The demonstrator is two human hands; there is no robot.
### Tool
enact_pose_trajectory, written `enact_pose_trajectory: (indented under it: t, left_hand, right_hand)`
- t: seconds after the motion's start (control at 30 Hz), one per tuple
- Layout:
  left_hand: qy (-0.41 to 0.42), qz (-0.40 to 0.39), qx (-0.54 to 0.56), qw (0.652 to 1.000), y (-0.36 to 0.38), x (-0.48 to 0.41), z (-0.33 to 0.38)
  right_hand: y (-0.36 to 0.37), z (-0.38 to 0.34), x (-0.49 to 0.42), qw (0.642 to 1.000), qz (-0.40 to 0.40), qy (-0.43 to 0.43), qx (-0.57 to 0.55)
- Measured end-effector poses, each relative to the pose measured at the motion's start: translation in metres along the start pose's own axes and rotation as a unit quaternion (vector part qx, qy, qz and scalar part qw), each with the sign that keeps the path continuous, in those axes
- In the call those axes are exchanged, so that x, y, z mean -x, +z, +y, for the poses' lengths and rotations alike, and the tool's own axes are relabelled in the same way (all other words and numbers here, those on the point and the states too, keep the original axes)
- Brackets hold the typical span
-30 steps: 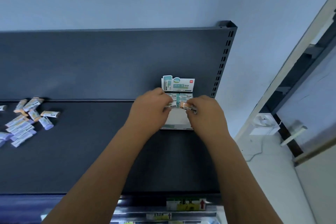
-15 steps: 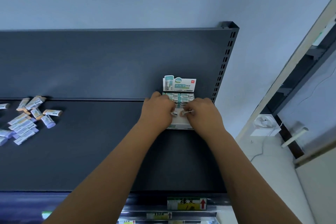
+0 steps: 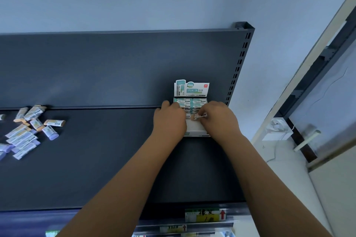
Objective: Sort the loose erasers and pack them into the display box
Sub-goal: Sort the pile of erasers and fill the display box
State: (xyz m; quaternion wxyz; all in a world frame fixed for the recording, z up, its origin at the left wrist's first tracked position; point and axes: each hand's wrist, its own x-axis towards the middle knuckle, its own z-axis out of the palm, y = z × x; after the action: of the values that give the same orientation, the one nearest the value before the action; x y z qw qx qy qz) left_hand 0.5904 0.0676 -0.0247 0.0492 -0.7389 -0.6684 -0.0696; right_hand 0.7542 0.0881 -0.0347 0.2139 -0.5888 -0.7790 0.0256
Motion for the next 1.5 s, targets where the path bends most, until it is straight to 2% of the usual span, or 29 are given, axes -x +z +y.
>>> enact_pose_trajectory:
  t: [0.3,0.57,0.77,0.97,1.1,1.33,1.4,1.5]
  left_hand:
    - [0.018,-0.034,0.044,0.998,-0.002,0.0,-0.009]
    - [0.021,-0.036,0.064,0.997,0.009,0.013,-0.012]
    - [0.02,-0.031,0.091,0.995,0.017,0.02,-0.015]
    - [0.018,-0.016,0.096,0.995,0.019,0.022,-0.015]
    - [0.01,-0.015,0.125,0.992,0.02,0.023,-0.015]
    - [0.003,-0.027,0.13,0.991,0.018,0.025,-0.013]
    - [-0.001,-0.033,0.153,0.988,0.018,0.024,-0.014]
    - [-0.017,-0.034,0.277,0.96,0.015,0.024,-0.019]
  right_hand:
    - [0.006,0.0,0.004,0.992,0.054,-0.026,0.112]
    - [0.004,-0.013,0.018,0.995,0.02,0.003,0.103]
    - [0.003,-0.021,0.022,0.993,-0.054,0.026,0.101]
    - [0.006,-0.025,0.025,0.995,-0.036,0.047,0.083]
    - [0.009,-0.028,0.028,0.994,-0.06,0.073,0.058]
    - [0.011,-0.031,0.033,0.994,-0.051,0.089,0.032]
    - [0.01,-0.033,0.035,0.995,-0.032,0.093,0.023]
    - [0.006,-0.039,0.039,0.993,0.002,0.11,-0.029]
